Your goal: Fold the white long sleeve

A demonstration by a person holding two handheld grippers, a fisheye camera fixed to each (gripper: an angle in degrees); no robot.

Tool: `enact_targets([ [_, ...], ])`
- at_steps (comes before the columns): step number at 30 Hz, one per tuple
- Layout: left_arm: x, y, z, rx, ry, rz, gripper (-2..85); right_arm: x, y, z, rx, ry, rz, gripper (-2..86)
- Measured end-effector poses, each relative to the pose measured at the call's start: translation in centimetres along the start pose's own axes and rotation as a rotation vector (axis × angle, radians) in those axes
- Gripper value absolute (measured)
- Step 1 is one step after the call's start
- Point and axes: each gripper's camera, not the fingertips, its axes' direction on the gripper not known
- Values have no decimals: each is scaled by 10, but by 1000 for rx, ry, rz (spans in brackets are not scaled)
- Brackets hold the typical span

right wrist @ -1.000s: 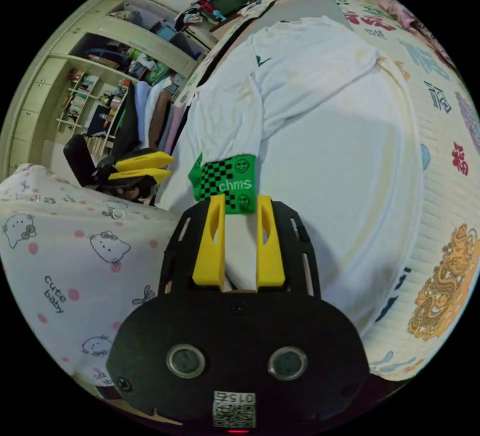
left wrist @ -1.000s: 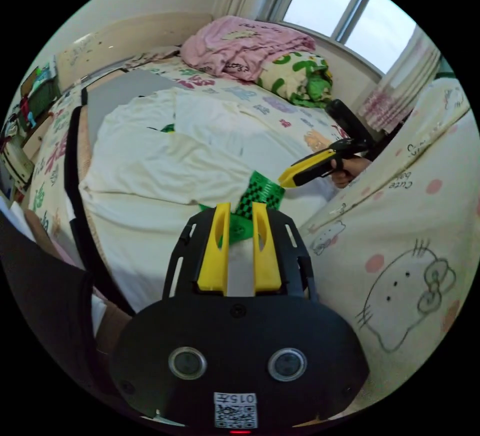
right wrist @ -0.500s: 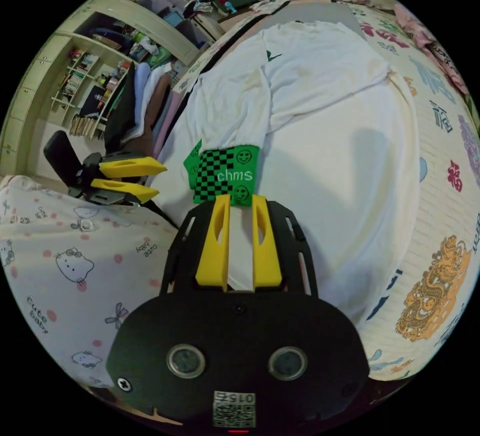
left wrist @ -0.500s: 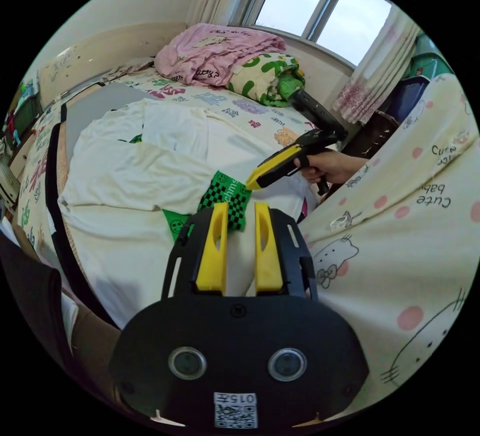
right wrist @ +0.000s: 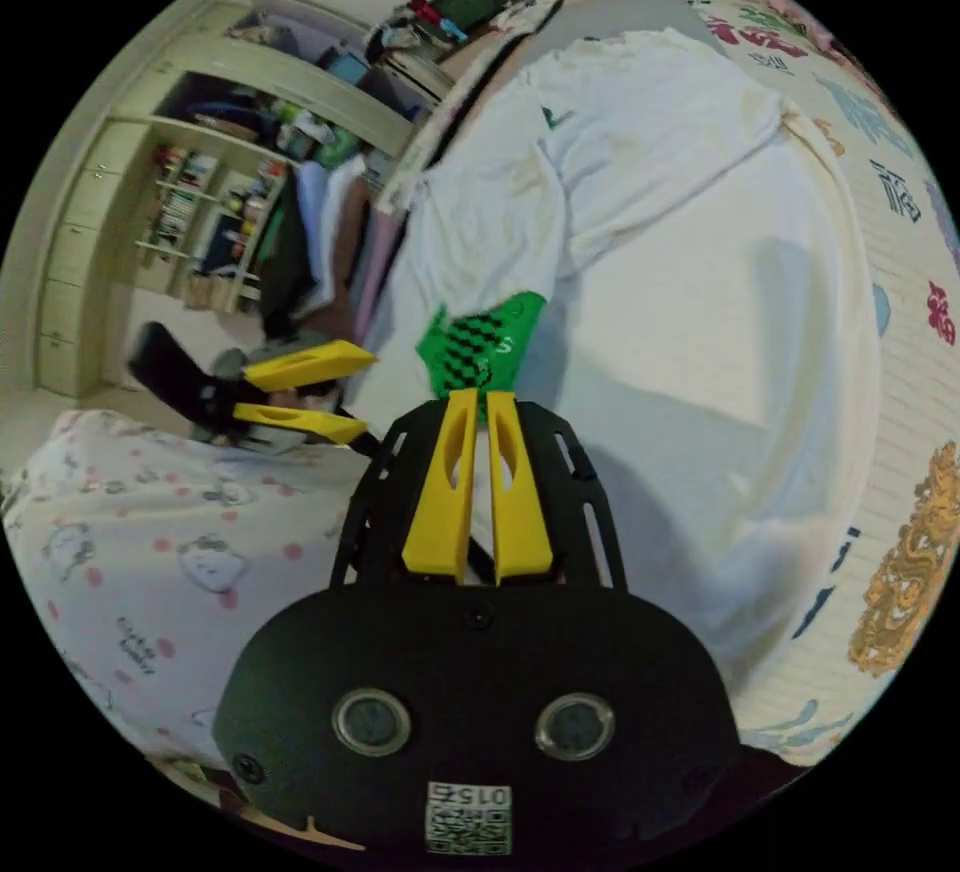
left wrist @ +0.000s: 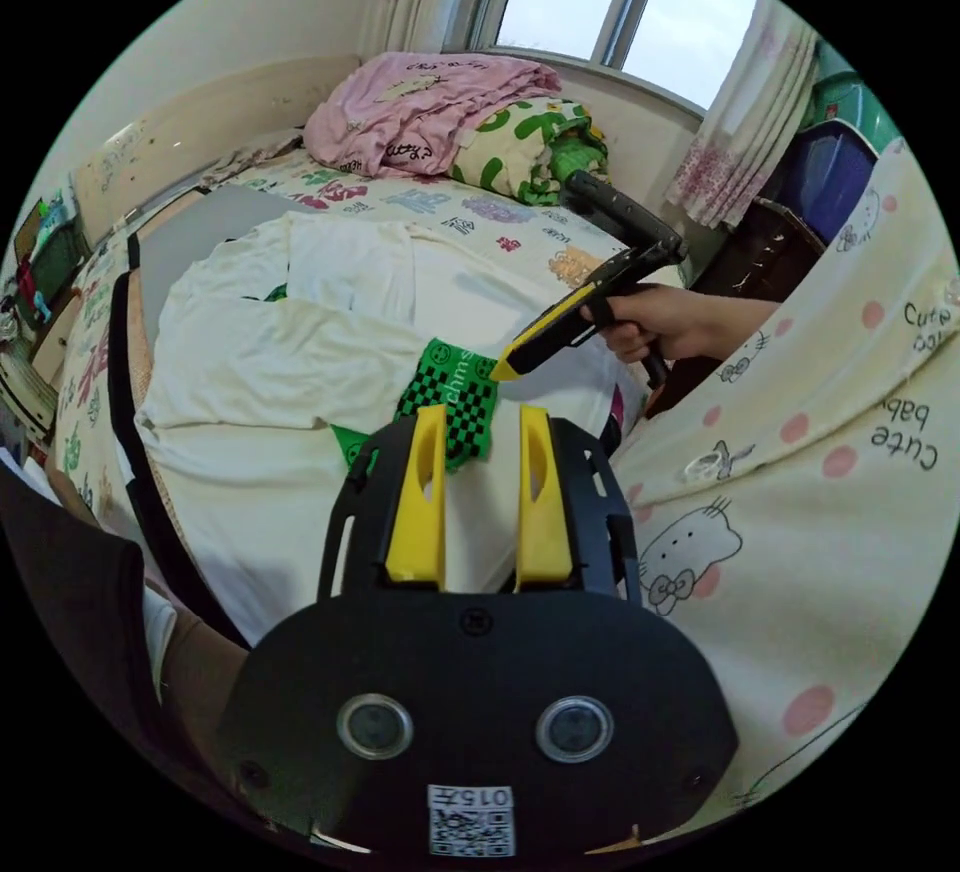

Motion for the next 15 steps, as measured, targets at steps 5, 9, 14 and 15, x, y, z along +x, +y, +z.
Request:
enact_targets([
  [5,-3,5,-21,112,-45,-81,115,-49,12,29,114,-138,-142,12],
  [9,-22,19,-46,178,-162,-215,37,-76,28,67,133,-49,-289,23],
  [14,-58,43,-84,247,-192,-382,2,-111,89,182,-46,413,-666,76],
  [15,-66,47,-92,258,-196,-407,1,-109,93,200,-96,426,-680,82],
])
